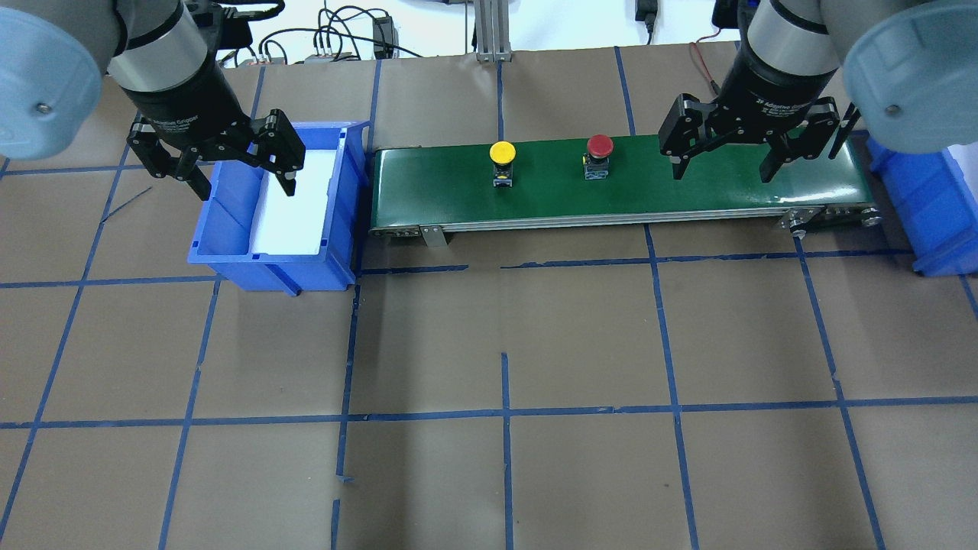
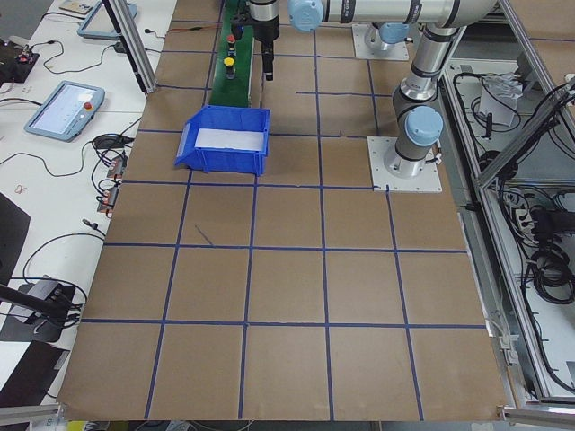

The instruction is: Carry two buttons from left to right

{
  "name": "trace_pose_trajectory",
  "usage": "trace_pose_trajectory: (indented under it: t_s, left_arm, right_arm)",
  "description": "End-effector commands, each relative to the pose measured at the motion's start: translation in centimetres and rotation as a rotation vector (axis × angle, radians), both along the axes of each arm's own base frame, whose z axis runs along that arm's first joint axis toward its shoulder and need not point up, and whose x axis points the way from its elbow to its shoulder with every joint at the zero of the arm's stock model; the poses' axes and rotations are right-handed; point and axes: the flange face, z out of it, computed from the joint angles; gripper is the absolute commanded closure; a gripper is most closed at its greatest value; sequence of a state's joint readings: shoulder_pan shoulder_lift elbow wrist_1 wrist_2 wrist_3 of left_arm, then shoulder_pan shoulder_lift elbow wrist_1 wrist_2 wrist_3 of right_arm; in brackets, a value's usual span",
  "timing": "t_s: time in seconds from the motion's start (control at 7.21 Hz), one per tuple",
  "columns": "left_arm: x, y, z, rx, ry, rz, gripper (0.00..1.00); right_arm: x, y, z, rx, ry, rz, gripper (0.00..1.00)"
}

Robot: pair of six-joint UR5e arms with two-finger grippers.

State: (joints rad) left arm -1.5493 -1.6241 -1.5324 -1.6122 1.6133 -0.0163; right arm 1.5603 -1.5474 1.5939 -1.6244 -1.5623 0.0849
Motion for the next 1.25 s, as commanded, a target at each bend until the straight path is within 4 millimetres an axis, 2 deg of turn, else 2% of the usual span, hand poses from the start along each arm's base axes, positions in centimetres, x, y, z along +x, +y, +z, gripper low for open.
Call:
trace_pose_trajectory:
  t_s: [0.0, 0.42, 0.69, 0.97, 1.11]
  left_arm:
    - [-0.1, 0.0, 0.0, -0.001, 0.001, -0.001, 0.0]
    - [-0.1, 0.0, 0.0, 0.0, 0.001, -0.001, 0.0]
    - [-0.1, 0.0, 0.0, -0.001, 0.0, -0.001, 0.0]
    - [-0.1, 0.0, 0.0, -0.001, 0.001, -0.001, 0.0]
    - [-0.1, 0.0, 0.0, -0.001, 0.001, -0.001, 0.0]
  right_arm:
    - [0.0, -0.5, -0.6, 0.001, 0.001, 0.009, 0.0]
    - [-0.1, -2.0, -3.1, 0.044, -0.006, 0.104, 0.0]
    - [0.0, -2.2, -2.8, 0.014, -0.001, 0.109, 0.0]
    - [-0.1, -2.0, -4.0, 0.03, -0.007, 0.111, 0.0]
    - [-1.7, -4.0, -4.3, 0.005, -0.002, 0.179, 0.0]
